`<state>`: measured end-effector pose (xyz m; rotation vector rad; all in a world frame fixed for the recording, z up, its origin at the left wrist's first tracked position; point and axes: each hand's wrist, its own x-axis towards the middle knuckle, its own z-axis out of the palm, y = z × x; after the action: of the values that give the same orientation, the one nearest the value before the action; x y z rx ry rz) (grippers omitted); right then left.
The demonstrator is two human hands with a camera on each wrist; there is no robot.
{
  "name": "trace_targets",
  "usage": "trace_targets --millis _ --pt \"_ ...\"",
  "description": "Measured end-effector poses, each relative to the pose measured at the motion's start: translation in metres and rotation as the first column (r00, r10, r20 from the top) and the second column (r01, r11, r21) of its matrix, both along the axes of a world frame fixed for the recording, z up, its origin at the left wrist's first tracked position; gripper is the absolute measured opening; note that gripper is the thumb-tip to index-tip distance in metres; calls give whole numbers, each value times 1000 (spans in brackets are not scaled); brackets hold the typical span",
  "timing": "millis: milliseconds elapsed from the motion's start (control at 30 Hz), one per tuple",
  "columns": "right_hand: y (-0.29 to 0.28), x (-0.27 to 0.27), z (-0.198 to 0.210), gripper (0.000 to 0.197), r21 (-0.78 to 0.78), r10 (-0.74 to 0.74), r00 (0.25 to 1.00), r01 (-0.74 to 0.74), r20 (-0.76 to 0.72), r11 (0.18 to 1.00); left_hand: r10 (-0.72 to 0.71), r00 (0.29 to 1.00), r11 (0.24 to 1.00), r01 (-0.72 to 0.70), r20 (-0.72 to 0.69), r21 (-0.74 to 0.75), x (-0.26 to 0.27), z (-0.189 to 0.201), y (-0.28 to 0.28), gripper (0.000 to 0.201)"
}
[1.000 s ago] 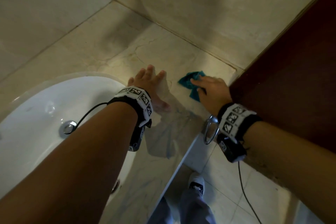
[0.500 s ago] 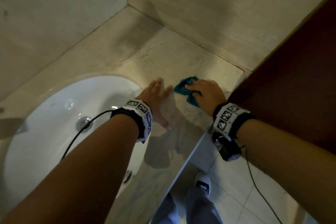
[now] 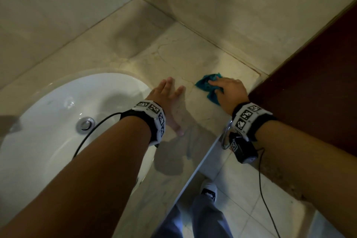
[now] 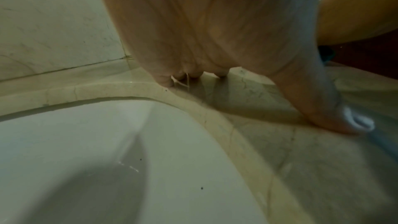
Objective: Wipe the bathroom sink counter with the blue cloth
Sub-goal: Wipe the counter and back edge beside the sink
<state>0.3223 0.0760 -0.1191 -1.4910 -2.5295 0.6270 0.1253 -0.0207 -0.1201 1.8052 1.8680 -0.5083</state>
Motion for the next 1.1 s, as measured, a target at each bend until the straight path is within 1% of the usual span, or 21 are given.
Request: trace_targets --millis 67,133,200,267,333,400,433,533,567,633,700,733,767,833,900,933,1000,1033,1100 --pt "-13 -2 4 42 11 56 995 -57 86 998 16 1000 1000 -16 3 -19 1 1 0 151" --pt "-29 2 11 47 -5 145 981 -145 128 989 38 999 999 -37 13 -29 3 4 0 149" --pt "-37 15 13 50 -101 179 981 -171 72 980 49 998 998 -48 26 -27 4 7 0 148" --pt "-31 27 9 48 -171 167 985 -160 28 972 50 998 998 -50 35 -24 4 6 1 149" --pt "-18 31 4 44 -190 192 980 -181 43 965 54 998 998 -53 41 -27 3 4 2 150" --pt "-10 28 1 43 -170 238 971 -229 35 959 61 997 998 -60 43 -24 3 4 2 150" --pt "-8 27 0 45 -156 261 965 -254 31 955 64 997 998 -63 43 -22 3 4 2 150" --pt "-8 31 -2 64 -132 348 935 -337 71 932 72 996 997 -71 49 -14 4 4 3 151" --pt "-7 34 -4 67 -130 359 930 -347 83 929 73 996 997 -72 52 -10 4 4 3 151" --pt "-1 42 -6 67 -119 354 934 -346 52 931 78 995 997 -78 60 1 5 4 3 151" --pt "8 45 -9 57 -85 332 943 -333 -22 939 82 994 997 -82 67 4 5 6 3 149" --pt "15 46 -10 50 -44 310 949 -313 -52 949 84 994 996 -84 71 7 6 6 2 149" --pt "22 45 -12 45 3 268 961 -269 -67 963 87 994 996 -88 73 10 6 7 2 149" --pt "32 40 -9 40 85 127 990 -121 -65 989 94 993 995 -95 74 9 6 7 2 148" --pt "32 33 -6 38 104 -16 999 20 -36 994 94 993 995 -95 69 12 6 7 2 149" --pt "25 28 -5 39 101 -51 998 52 -21 993 90 994 996 -91 65 12 7 7 2 149" --pt "4 19 -4 39 95 -42 999 43 -14 995 83 995 997 -83 58 5 7 7 3 150" --pt "-8 17 -4 39 92 2 1000 0 -23 996 84 995 996 -84 56 2 7 7 3 150" --pt "-29 17 -7 36 71 148 989 -147 -16 987 83 995 997 -83 50 1 7 6 4 152"
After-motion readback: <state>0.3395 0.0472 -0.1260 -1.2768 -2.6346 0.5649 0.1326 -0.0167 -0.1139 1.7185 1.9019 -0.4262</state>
